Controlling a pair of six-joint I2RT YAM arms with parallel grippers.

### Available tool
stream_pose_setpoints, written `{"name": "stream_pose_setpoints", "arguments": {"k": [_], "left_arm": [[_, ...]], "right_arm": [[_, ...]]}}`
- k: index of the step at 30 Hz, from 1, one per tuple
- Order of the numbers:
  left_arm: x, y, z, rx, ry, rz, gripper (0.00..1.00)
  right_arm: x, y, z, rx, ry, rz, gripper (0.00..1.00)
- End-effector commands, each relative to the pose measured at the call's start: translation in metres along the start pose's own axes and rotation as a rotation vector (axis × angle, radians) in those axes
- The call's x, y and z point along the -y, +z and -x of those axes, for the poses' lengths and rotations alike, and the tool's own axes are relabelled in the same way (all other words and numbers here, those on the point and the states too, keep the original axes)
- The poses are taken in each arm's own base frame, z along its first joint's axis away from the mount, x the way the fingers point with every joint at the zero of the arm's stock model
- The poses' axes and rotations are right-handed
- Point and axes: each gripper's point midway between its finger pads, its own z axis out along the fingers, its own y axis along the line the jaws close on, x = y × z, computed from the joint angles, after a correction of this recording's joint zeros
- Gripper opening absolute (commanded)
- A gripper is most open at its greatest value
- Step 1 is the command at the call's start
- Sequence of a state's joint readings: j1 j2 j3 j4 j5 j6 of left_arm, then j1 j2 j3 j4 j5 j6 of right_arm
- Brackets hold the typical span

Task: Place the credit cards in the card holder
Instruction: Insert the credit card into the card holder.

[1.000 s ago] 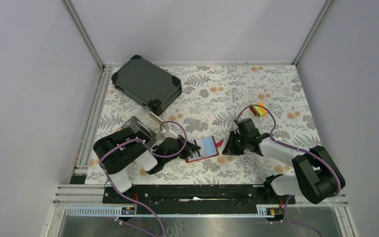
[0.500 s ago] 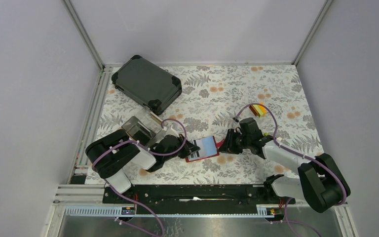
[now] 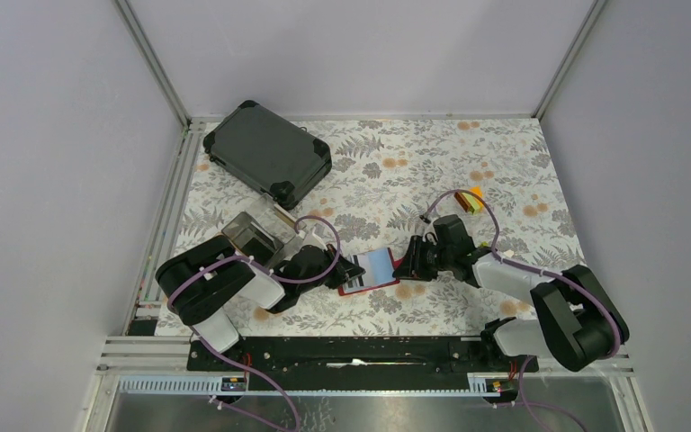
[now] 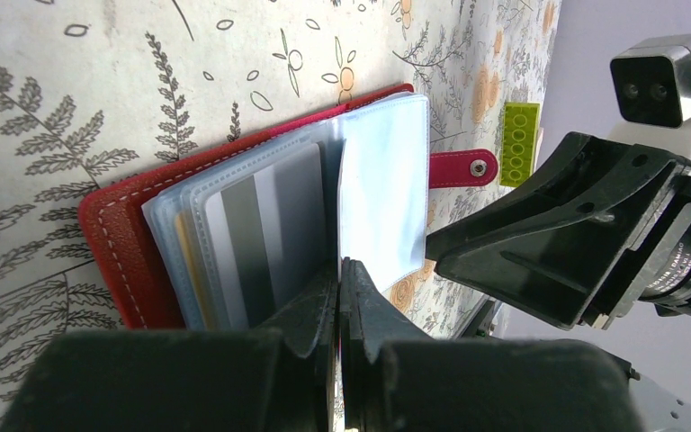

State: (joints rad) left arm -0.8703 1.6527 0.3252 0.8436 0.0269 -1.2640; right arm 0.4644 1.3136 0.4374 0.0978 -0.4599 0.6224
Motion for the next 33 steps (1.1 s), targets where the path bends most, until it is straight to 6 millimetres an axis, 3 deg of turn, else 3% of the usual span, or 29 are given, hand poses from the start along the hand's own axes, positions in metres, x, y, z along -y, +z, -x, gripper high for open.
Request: {"name": "stream_pose_setpoints", "arguments": {"k": [1, 11, 16, 21, 33], "left_arm": [[-0.002, 0.001, -0.001, -0.011, 0.031, 0.013, 0.0], [-0.002, 0.002, -0.002, -0.015, 0.031, 0.012, 0.0], [-0.004, 0.001, 0.0, -0.004, 0.039, 0.02, 0.0], [-0.006, 0.001, 0.005, 0.005, 0.059, 0.03, 0.0], [-0.008, 0.003, 0.008, 0.008, 0.12, 0.059, 0.0]], "right_arm": [[-0.008, 0.005, 0.004, 0.001, -0.021, 0.05, 0.33], [-0.013, 0.016, -0.002, -0.038, -0.019, 0.071, 0.27], [0.004, 0.019, -0.003, -0.042, 0.008, -0.021, 0.01], [0.022, 0.019, -0.009, -0.059, 0.016, -0.105, 0.0], [0.025, 0.018, -0.012, -0.067, 0.012, -0.12, 0.0]]}}
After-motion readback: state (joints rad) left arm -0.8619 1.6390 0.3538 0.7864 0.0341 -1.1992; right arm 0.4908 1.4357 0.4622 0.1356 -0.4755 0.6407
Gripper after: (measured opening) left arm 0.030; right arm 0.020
